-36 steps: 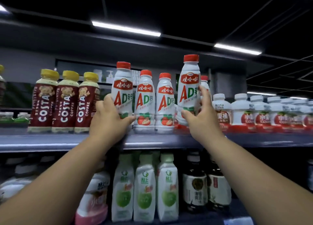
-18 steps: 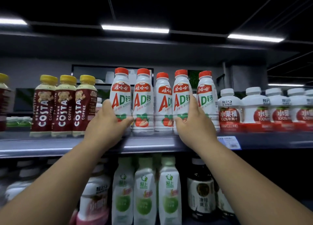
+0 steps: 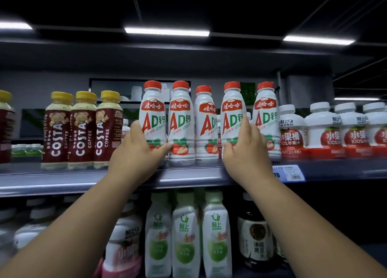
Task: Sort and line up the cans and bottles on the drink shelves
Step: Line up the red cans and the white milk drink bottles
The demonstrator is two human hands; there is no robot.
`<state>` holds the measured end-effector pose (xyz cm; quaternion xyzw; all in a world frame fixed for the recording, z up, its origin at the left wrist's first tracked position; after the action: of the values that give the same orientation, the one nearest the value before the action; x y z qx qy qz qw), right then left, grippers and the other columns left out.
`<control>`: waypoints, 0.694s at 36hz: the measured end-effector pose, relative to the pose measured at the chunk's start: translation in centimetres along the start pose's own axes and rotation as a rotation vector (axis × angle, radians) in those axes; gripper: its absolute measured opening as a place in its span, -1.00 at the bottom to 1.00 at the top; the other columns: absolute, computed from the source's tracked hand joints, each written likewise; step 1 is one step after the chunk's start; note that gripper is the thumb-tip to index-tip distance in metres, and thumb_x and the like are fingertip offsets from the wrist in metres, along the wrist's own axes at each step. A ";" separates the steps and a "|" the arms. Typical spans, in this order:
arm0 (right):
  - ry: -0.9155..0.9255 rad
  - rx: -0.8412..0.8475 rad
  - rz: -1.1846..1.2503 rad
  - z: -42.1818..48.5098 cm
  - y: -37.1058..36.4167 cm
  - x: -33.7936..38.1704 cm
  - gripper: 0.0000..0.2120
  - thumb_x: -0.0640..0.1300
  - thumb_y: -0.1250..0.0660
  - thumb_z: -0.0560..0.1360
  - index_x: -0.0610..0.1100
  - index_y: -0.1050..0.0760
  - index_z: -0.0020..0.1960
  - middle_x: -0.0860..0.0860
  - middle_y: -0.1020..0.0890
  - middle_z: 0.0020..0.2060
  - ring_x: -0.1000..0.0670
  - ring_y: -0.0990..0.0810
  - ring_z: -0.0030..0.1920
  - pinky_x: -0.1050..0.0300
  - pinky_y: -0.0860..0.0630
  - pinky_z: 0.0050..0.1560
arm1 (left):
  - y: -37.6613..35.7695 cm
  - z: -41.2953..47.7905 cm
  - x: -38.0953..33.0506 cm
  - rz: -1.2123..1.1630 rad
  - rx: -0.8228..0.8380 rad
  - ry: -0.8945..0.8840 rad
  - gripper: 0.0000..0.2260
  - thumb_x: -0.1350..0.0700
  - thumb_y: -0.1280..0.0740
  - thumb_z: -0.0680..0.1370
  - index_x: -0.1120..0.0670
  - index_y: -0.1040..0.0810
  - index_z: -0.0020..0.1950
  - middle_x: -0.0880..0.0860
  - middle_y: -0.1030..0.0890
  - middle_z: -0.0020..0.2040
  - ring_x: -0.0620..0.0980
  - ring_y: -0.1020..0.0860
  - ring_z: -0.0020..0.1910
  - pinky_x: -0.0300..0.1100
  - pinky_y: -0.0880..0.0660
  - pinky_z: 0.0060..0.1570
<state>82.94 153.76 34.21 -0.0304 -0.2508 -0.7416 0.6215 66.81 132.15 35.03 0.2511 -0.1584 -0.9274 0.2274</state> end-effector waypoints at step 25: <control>0.280 -0.220 0.135 -2.1 2.3 3.5 -0.44 -0.02 -0.33 0.46 -0.11 -0.42 0.43 -0.11 -0.45 0.30 -0.14 -0.35 0.32 -0.12 -0.31 0.35 | 2.0 -1.5 -1.0 0.051 -0.107 -0.140 -0.27 -0.17 -0.36 0.52 -0.01 -0.08 0.56 0.03 -0.28 0.40 0.01 -0.39 0.27 0.00 -0.48 0.22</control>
<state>84.91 149.53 34.44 -0.0112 -0.0767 -0.7182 0.6915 69.09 130.70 35.00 0.1691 -0.1304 -0.9437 0.2527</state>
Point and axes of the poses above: each hand's wrist, its own z-axis towards the middle knuckle, its own y-axis out of the back of the hand, x = y × z, the point moved 9 cm from there along z, towards the middle knuckle
